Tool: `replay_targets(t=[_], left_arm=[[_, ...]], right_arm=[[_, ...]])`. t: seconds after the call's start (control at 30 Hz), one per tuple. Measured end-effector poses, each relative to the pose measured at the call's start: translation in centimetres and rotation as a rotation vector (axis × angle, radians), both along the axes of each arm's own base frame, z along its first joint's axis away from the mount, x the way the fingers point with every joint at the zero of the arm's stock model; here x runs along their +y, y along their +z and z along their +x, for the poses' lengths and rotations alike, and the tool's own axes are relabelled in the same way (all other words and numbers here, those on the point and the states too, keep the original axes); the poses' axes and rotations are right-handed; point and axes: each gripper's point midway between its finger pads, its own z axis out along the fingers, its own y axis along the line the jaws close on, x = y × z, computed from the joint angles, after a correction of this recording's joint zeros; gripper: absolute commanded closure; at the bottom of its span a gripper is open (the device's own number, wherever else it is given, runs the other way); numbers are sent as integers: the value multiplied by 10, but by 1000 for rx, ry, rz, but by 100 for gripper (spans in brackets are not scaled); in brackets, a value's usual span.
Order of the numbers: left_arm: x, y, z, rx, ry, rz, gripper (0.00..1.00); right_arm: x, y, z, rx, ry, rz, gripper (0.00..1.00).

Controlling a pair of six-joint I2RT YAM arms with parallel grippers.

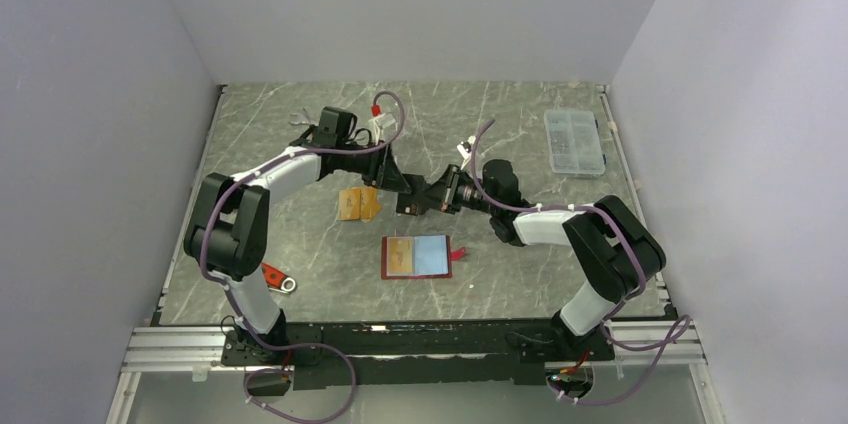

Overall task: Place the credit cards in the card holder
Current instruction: Place the credit card at the center of the board.

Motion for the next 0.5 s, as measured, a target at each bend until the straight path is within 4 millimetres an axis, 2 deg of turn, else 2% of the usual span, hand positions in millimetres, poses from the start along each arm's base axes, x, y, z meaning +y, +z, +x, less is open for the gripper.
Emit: replay_targets(t=[0.07, 0.1, 0.23, 0.5], left_arm=[[2, 1, 4, -3, 14, -3, 81], [3, 1, 6, -1, 22, -5, 84], [5, 9, 6, -12, 16, -30, 82], [7, 17, 0, 2, -7, -85, 81]], right_arm=[[0, 2, -1, -6, 8, 2, 100], [0, 3, -1, -12, 10, 5, 100], [-1, 8, -1, -35, 16, 10, 100], [-2, 18, -4, -48, 39, 53, 88]])
